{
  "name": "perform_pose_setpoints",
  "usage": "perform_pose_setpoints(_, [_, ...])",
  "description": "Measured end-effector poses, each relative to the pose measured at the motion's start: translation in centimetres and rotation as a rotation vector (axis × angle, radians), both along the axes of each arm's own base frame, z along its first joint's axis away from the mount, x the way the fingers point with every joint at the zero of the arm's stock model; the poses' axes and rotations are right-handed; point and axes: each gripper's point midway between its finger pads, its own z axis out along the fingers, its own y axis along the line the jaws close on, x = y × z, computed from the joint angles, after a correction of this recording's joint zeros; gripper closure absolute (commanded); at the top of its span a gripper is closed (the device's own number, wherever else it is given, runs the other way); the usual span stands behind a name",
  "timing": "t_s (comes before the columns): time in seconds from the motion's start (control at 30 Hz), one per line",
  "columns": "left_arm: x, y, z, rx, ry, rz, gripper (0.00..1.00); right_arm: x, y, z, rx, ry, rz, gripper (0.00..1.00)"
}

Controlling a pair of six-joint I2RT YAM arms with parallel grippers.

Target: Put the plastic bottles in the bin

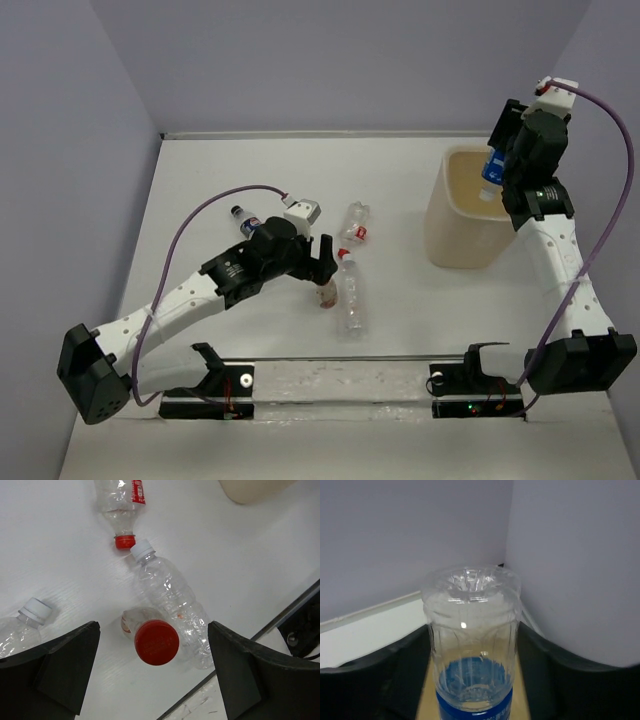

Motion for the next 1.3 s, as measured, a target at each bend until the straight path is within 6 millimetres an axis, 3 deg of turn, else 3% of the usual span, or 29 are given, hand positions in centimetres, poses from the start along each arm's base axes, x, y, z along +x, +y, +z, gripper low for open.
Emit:
perform_pose_setpoints(0.07, [0.1, -0.2, -0.4, 0.033, 0.001, 0.011, 0.01, 0.4, -1.1, -1.7, 0.019, 0.033, -0.015, 0.11])
perform_pose_setpoints(0.13, [0.3, -0.5, -1.1, 0.063, 0.005, 0.018, 0.01, 0.4, -0.9, -1.9, 0.036, 0.035, 0.000, 0.11])
perform_pose_setpoints(0.23, [0.3, -0.5, -2.4, 0.107, 0.020, 0.026, 0.01, 0.0, 0.2, -1.2, 0.071, 0.011, 0.063, 0.11])
perform_pose_setpoints(0.37, [0.2, -0.4, -3.0, 0.132, 0.029, 0.036, 0.06, -2.9, 2.6, 0.7, 0.141, -0.066, 0.192, 0.11])
perform_pose_setpoints(0.43, [0.2, -0.4, -3.1, 0.135, 0.032, 0.040, 0.13, -4.6, 3.9, 1.5, 0.176, -0.107, 0.264, 0.11])
perform_pose_setpoints(0.5, [0.2, -0.4, -3.4, 0.139, 0.038, 0.043, 0.28, -6.2, 5.2, 2.2, 0.205, -0.142, 0.329, 0.11])
perform_pose_setpoints(0.63, [0.0, -0.6, -4.1, 0.154, 0.056, 0.043, 0.48, -8.4, 8.5, 0.8, 0.275, -0.138, 0.488, 0.11])
perform_pose_setpoints(0.67, [-0.1, -0.5, -4.3, 0.161, 0.061, 0.045, 0.58, -8.7, 9.7, -0.1, 0.293, -0.120, 0.539, 0.11])
perform_pose_setpoints(0.77, [0.0, -0.5, -4.4, 0.168, 0.064, 0.054, 0.71, -9.7, 13.3, -3.1, 0.355, -0.050, 0.680, 0.10])
perform_pose_setpoints(0.87, [0.1, -0.3, -4.5, 0.177, 0.069, 0.061, 0.93, -11.1, 19.0, -7.7, 0.407, 0.089, 0.849, 0.08])
perform_pose_setpoints(1.0, [0.2, 0.0, -4.4, 0.204, 0.077, 0.080, 1.00, -13.8, 25.8, -12.7, 0.413, 0.267, 1.026, 0.07])
perform_pose_setpoints(1.17, [0.6, 1.4, -2.9, 0.225, 0.045, 0.138, 1.00, -15.3, 28.0, -20.2, 0.435, 0.468, 1.008, 0.02])
perform_pose_setpoints(1.3, [1.5, 1.5, 1.8, 0.152, -0.032, 0.177, 1.00, -17.2, 29.7, -26.7, 0.411, 0.660, 0.985, 0.01])
